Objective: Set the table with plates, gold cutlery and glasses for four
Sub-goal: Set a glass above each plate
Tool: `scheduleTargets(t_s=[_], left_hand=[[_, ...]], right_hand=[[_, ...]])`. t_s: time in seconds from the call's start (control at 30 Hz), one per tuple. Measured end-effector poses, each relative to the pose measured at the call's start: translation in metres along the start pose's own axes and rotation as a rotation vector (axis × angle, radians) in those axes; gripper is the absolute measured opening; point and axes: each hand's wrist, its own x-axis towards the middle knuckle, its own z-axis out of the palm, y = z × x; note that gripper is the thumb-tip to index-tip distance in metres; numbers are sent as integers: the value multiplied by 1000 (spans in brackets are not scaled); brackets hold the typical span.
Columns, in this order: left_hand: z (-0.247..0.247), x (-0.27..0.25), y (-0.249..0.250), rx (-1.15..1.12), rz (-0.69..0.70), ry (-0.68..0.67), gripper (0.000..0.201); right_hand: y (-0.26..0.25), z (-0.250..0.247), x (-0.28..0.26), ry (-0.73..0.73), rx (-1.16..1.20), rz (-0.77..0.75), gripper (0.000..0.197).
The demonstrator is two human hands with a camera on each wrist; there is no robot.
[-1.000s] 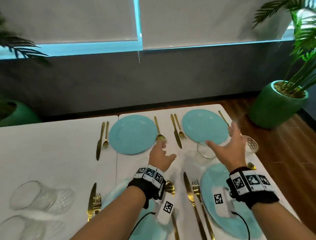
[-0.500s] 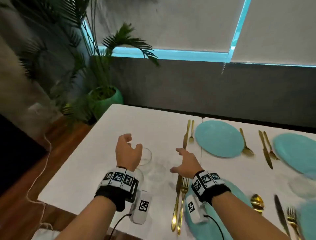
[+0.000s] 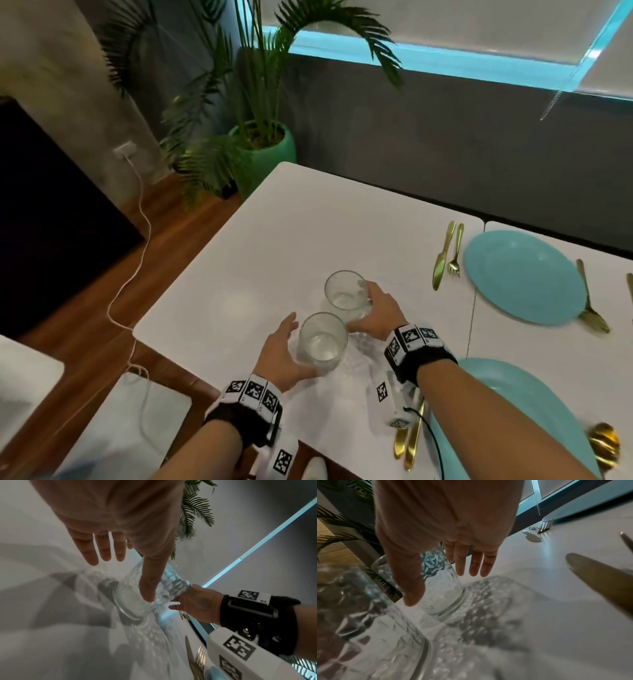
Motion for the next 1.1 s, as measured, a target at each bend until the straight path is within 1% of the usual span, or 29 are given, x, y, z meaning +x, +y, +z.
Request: scheduleTargets(t_s=[0.1, 0.2, 0.27, 0.4, 0.57, 0.73, 0.8, 0.9, 1.0, 1.1], left_hand=[[10, 9, 1, -36, 29, -7, 112], [15, 13, 4, -41, 82, 0, 98], [16, 14, 7, -36, 91, 12, 91], [13, 17, 14, 10, 112, 19, 91], [11, 25, 28, 6, 98, 14, 81], [25, 33, 49, -27, 148, 28, 81], [38, 37, 65, -41, 178, 18, 81], [65, 39, 98, -46, 237, -26, 80], [100, 38, 133, -45, 284, -79, 79], [136, 33, 163, -39, 307, -118, 78]], right_hand=[[-1, 6, 6, 26, 23, -32, 98], [-3, 8, 11, 56, 78, -58, 95], [-5, 11, 14, 53, 67, -59, 93], [-4, 11, 16, 84, 97, -45, 88], [-1, -13, 10, 128, 124, -42, 82], [12, -55, -10, 255, 158, 4, 80], [26, -79, -25, 325, 202, 36, 81], [62, -119, -54, 436, 258, 97, 81], [107, -154, -89, 536, 303, 203, 79], [154, -177, -123, 630, 321, 318, 80]])
